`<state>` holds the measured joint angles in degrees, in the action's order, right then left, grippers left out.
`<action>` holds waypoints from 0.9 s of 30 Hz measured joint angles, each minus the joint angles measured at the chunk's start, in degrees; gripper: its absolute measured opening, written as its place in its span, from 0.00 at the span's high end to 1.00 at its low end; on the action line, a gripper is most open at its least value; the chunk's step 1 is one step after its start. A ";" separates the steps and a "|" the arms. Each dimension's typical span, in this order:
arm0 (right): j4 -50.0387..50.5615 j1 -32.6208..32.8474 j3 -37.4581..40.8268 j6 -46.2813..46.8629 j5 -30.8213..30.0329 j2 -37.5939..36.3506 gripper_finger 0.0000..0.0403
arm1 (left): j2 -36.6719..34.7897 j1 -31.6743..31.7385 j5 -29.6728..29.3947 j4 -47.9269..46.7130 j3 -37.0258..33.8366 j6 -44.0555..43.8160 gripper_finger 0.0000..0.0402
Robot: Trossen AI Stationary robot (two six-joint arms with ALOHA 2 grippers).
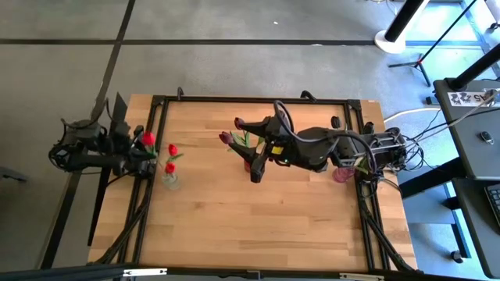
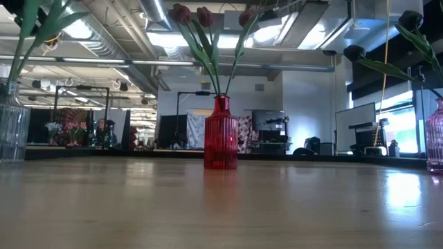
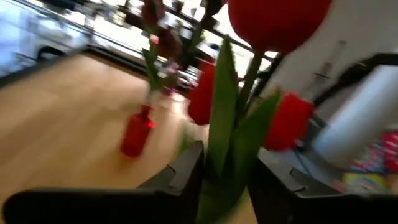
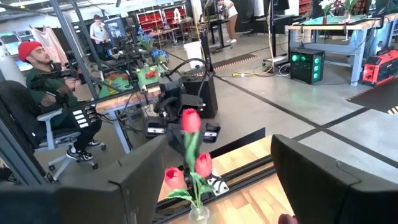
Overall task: Sort flowers into vase by color
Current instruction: Put the red tulip into the white vase
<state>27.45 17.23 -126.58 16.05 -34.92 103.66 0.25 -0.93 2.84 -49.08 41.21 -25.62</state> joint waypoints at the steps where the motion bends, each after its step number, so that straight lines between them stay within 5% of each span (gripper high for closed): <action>1: 0.27 -0.02 -0.02 0.00 0.00 0.00 0.29 | 0.00 0.00 1.76 0.00 0.00 -0.24 0.71; 8: 1.84 -0.02 -0.02 -0.02 0.00 0.00 0.29 | 0.00 -0.02 7.51 -3.75 0.25 -5.14 0.61; 27: 3.72 -2.76 -0.02 -1.49 5.67 0.04 0.29 | 1.16 0.01 2.03 -14.03 15.57 -5.38 0.57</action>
<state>31.17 14.47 -126.60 14.57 -29.25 103.70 1.41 -0.93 4.87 -63.11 56.78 -31.00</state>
